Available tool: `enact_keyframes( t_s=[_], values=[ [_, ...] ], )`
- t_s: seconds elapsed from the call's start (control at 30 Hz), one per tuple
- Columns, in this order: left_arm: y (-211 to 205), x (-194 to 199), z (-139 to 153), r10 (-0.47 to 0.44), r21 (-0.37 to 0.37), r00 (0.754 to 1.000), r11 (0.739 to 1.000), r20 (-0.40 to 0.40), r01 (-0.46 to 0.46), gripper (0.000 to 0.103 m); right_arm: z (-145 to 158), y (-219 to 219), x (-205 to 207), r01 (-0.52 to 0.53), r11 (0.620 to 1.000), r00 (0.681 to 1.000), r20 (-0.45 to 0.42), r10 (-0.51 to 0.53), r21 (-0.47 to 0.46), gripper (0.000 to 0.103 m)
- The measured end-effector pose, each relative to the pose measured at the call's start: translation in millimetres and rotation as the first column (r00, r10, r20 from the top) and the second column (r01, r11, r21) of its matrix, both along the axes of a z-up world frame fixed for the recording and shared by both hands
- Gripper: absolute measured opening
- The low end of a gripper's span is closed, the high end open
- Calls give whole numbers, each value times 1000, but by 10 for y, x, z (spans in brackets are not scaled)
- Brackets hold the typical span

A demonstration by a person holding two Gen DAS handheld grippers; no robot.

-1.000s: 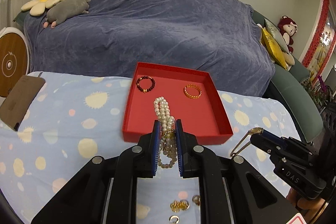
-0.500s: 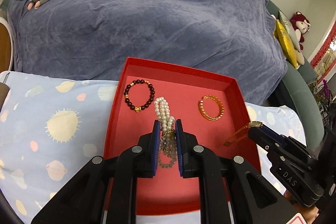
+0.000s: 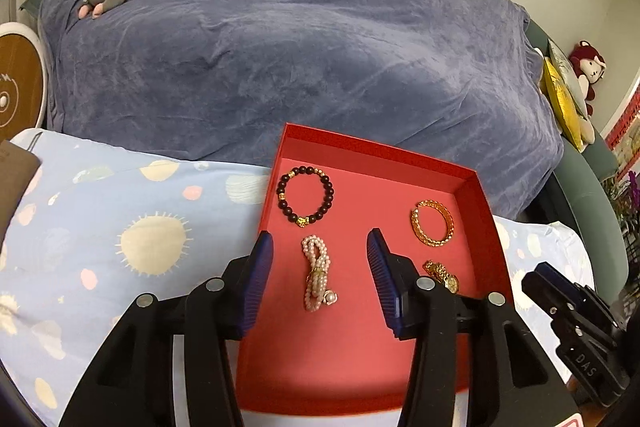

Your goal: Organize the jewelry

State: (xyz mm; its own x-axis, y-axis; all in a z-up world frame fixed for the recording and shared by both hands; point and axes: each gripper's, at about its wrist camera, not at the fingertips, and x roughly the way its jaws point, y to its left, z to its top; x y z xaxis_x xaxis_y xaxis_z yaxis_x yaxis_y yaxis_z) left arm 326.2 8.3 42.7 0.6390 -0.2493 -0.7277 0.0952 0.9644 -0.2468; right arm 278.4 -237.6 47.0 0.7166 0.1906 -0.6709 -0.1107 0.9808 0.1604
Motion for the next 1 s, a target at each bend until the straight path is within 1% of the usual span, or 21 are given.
enact_keyframes(
  t_s=[0.07, 0.1, 0.13, 0.2, 0.27, 0.3, 0.33, 0.4, 0.5, 0.57, 0.63, 0.7, 0.77, 0.8, 0.9, 1.0],
  values=[
    [52, -240, 122, 5, 23, 999, 1000, 38, -6, 47, 114, -27, -256, -11, 1000, 1000, 19, 10, 18, 37],
    [70, -392, 177, 6, 40, 998, 999, 57, -8, 48, 164, -34, -385, -17, 1000, 1000, 24, 17, 26, 40],
    [79, -511, 216, 6, 56, 998, 998, 70, -10, 51, 195, -40, -522, -21, 999, 999, 27, 20, 30, 42],
    [92, -817, 269, 2, 83, 996, 997, 92, -10, 54, 245, -32, -791, -27, 999, 999, 29, 26, 33, 43],
    [96, -1072, 272, -4, 99, 996, 995, 88, -5, 56, 248, -11, -1043, -28, 999, 999, 27, 27, 25, 43],
    [95, -1181, 260, -12, 107, 997, 994, 72, 4, 56, 231, 6, -1166, -31, 999, 999, 21, 31, 18, 43],
    [89, -1303, 241, -21, 109, 998, 994, 55, 15, 56, 213, 21, -1276, -30, 999, 999, 20, 30, 13, 43],
    [111, -1556, 209, -31, 99, 998, 995, 52, 26, 56, 158, 56, -1518, -32, 999, 999, 16, 32, 3, 43],
    [121, -1867, 115, -28, 114, 999, 993, 45, 23, 57, 42, 75, -1821, -34, 999, 999, -5, 34, 18, 43],
    [133, -2044, 31, -22, 104, 999, 994, 28, 19, 57, -63, 85, -1982, -33, 999, 999, -22, 34, 26, 43],
    [148, -2179, -69, -30, 90, 1000, 995, 5, 29, 57, -156, 101, -2065, -37, 999, 998, -40, 38, 23, 43],
    [132, -2251, -158, -42, 98, 999, 994, -11, 43, 57, -254, 172, -2098, -67, 998, 996, -61, 67, 7, 43],
    [84, -2263, -229, -63, 133, 998, 989, -19, 65, 57, -342, 247, -2091, -85, 996, 994, -75, 83, -26, 43],
    [72, -2285, -269, -67, 143, 998, 987, -19, 69, 57, -384, 283, -2079, -94, 995, 992, -85, 91, -28, 42],
    [48, -2287, -349, -90, 141, 995, 986, -38, 94, 57, -494, 375, -2060, -121, 992, 987, -112, 118, -18, 38],
    [17, -2279, -399, -112, 141, 992, 983, -51, 118, 57, -564, 461, -2053, -144, 989, 983, -120, 139, -27, 36]
  ],
)
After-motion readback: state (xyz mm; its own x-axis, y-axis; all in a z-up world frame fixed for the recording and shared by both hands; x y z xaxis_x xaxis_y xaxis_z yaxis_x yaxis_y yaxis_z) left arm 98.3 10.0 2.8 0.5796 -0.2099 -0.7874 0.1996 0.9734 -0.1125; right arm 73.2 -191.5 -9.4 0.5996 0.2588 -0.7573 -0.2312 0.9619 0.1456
